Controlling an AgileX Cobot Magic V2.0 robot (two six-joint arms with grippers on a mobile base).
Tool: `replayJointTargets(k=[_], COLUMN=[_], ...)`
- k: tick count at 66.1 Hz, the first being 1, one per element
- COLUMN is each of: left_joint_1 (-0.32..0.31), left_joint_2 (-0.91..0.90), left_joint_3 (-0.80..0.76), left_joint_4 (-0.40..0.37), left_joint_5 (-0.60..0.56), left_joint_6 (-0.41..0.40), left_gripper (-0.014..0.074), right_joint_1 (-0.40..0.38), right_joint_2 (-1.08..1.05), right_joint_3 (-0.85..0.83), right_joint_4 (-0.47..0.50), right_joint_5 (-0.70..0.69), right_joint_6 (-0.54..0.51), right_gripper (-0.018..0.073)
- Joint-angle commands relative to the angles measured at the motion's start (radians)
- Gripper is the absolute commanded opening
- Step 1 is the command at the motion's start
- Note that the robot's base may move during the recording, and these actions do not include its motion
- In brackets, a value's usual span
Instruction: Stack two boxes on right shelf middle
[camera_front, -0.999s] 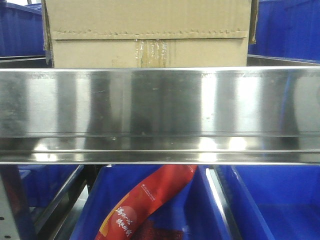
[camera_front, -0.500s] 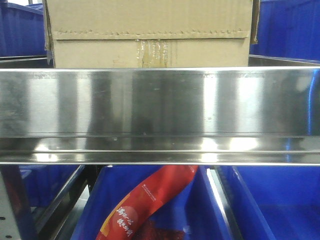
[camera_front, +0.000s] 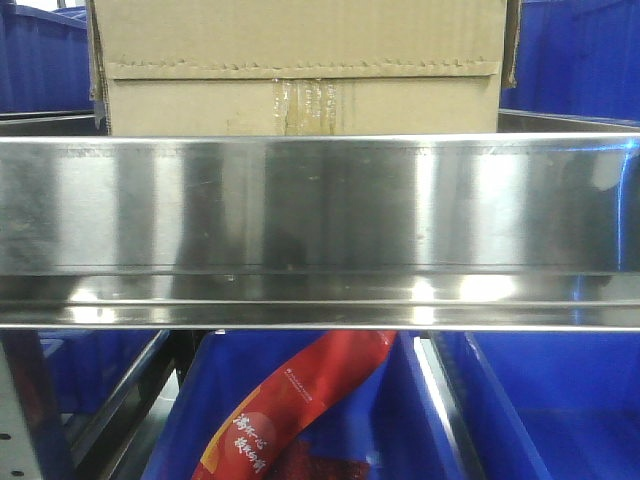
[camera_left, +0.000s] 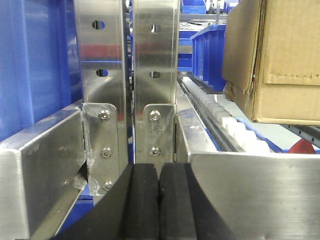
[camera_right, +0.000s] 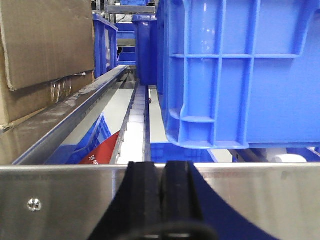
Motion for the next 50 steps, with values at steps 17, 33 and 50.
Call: replayJointTargets(k=[17,33,50], left_joint_1=[0.006,0.006,0.006], left_joint_2=[-0.005,-0.005,-0.005], left_joint_3=[-0.001,-0.001,-0.001], left_joint_4=[-0.005,-0.005,-0.005], left_joint_5=[-0.015,-0.015,-0.015], left_joint_6=[0.004,0.004,0.004], left_gripper=[-0.0111,-0.0111,-0.0111], right_joint_1=[-0.006,-0.006,-0.006], right_joint_2=[-0.009,-0.009,-0.009], right_joint_3=[0.000,0.000,0.000], right_joint_4=[-0.009,-0.009,-0.009], right_joint_5=[-0.011,-0.011,-0.011], right_joint_6=[0.002,0.002,0.002], right_gripper=[-0.0162,-0.0162,-0.0162])
